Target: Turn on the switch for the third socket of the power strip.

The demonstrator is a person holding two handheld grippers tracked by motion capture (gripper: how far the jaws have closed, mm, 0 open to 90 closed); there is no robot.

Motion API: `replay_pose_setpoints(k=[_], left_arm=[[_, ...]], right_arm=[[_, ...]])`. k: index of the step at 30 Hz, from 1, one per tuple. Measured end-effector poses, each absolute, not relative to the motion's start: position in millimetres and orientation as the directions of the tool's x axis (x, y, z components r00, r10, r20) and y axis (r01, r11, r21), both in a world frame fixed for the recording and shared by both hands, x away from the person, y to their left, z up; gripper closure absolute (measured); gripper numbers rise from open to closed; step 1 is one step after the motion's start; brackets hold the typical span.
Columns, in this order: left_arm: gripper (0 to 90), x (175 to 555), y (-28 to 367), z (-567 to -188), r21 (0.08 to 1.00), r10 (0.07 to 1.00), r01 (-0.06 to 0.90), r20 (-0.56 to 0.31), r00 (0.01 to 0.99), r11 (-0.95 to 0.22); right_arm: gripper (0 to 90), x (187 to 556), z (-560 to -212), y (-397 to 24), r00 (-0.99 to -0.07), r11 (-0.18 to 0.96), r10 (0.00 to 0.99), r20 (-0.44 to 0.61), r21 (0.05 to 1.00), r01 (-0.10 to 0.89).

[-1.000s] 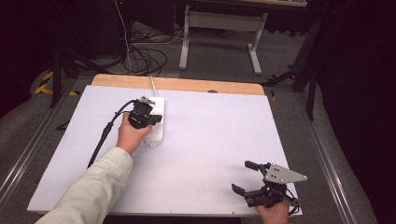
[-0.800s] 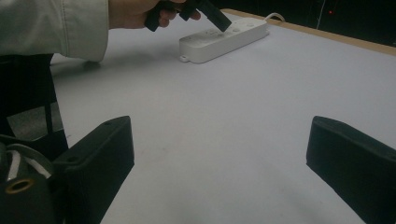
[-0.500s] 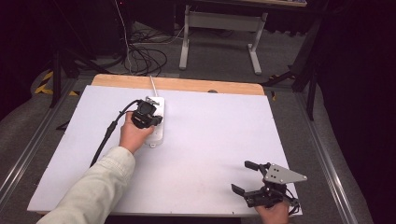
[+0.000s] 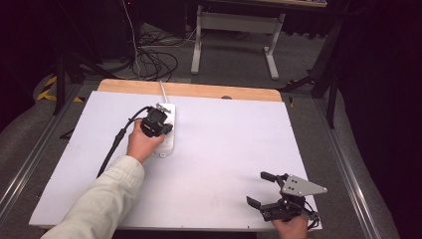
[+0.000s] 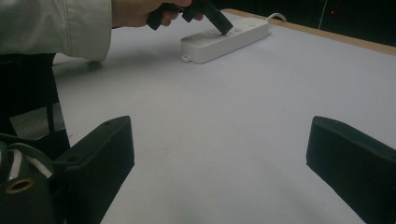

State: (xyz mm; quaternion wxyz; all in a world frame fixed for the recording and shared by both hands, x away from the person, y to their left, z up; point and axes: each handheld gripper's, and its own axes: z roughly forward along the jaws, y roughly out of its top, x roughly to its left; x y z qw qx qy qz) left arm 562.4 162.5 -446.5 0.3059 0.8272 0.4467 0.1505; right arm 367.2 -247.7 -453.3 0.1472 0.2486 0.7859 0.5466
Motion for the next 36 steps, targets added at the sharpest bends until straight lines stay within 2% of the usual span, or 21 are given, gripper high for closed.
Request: replay_pose_setpoints(k=[8, 13, 20, 24, 36], left_arm=[[90.0, 562, 156, -446, 0.625, 0.825, 0.631, 0.037, 0.564, -0.459], [90.0, 563, 155, -446, 0.614, 0.825, 0.636, 0.045, 0.564, -0.468], [90.0, 560, 148, -446, 0.599, 0.819, 0.619, 0.112, 0.563, -0.508], [90.0, 560, 150, -446, 0.604, 0.825, 0.629, 0.085, 0.559, -0.489], [90.0, 560, 149, -447, 0.602, 0.827, 0.632, 0.086, 0.555, -0.488]], right_arm=[[8.5, 367, -453, -248, -0.832, 0.28, 0.554, 0.037, 0.933, 0.228], [8.5, 366, -453, -247, -0.833, 0.281, 0.552, 0.034, 0.933, 0.225], [8.6, 366, -453, -247, -0.831, 0.279, 0.554, 0.035, 0.933, 0.226], [8.6, 366, -453, -247, -0.831, 0.28, 0.555, 0.035, 0.933, 0.226], [8.6, 366, -453, -247, -0.831, 0.283, 0.555, 0.036, 0.931, 0.229]])
